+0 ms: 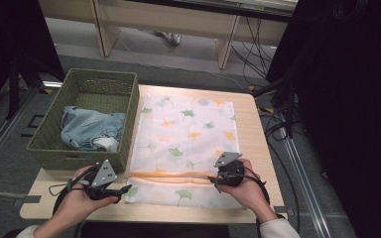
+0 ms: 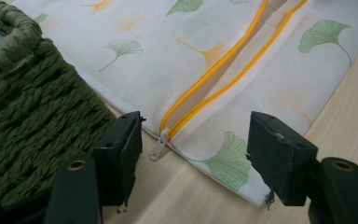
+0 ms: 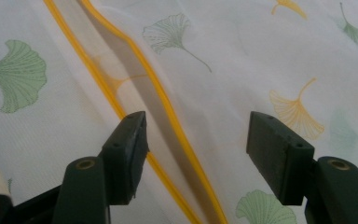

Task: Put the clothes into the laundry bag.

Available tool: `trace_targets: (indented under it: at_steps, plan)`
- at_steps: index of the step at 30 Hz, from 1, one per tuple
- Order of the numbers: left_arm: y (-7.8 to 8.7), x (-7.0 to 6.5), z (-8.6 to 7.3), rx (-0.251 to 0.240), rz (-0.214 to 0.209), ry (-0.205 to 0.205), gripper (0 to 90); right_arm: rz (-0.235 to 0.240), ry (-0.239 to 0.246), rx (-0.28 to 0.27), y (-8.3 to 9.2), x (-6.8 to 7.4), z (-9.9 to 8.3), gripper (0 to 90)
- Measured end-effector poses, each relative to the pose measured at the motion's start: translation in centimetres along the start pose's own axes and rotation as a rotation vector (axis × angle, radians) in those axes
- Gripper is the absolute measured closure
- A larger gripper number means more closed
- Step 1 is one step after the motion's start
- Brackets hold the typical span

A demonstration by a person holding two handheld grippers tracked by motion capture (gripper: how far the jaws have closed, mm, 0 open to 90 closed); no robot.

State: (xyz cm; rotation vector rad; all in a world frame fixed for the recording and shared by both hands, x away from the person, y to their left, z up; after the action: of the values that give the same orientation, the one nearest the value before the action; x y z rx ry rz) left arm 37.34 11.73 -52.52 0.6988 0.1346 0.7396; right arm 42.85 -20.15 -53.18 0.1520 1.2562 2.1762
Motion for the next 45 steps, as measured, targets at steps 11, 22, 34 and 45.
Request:
trace_targets:
  at_steps: [11,22,34,45]
  plan:
    - [-0.3,-0.4,0.2,-0.004,-0.012,-0.008,35.3,0.013,0.08,0.024,-0.8,0.8,0.4,44.0]
    - [-0.5,-0.6,0.2,-0.008,-0.022,0.006,35.2,0.003,0.138,0.008,-2.1,1.2,1.8,45.9]
    - [-0.6,-0.7,0.2,-0.004,-0.023,0.001,34.9,0.012,0.173,0.013,-3.4,1.8,3.0,46.3]
    - [-0.5,-0.7,0.3,-0.011,-0.023,-0.002,34.8,-0.018,0.239,0.038,-4.8,1.9,4.4,47.7]
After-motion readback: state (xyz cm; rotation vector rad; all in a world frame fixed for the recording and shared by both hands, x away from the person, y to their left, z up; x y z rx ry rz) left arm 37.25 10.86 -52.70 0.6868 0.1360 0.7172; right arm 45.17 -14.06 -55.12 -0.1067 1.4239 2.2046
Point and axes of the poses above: each handheld gripper's, and its own axes: y roughly backward along the jaws, z roughly out of its top, x roughly to its left, the point moved 9 cm from there along -y, roughly forward along the jaws
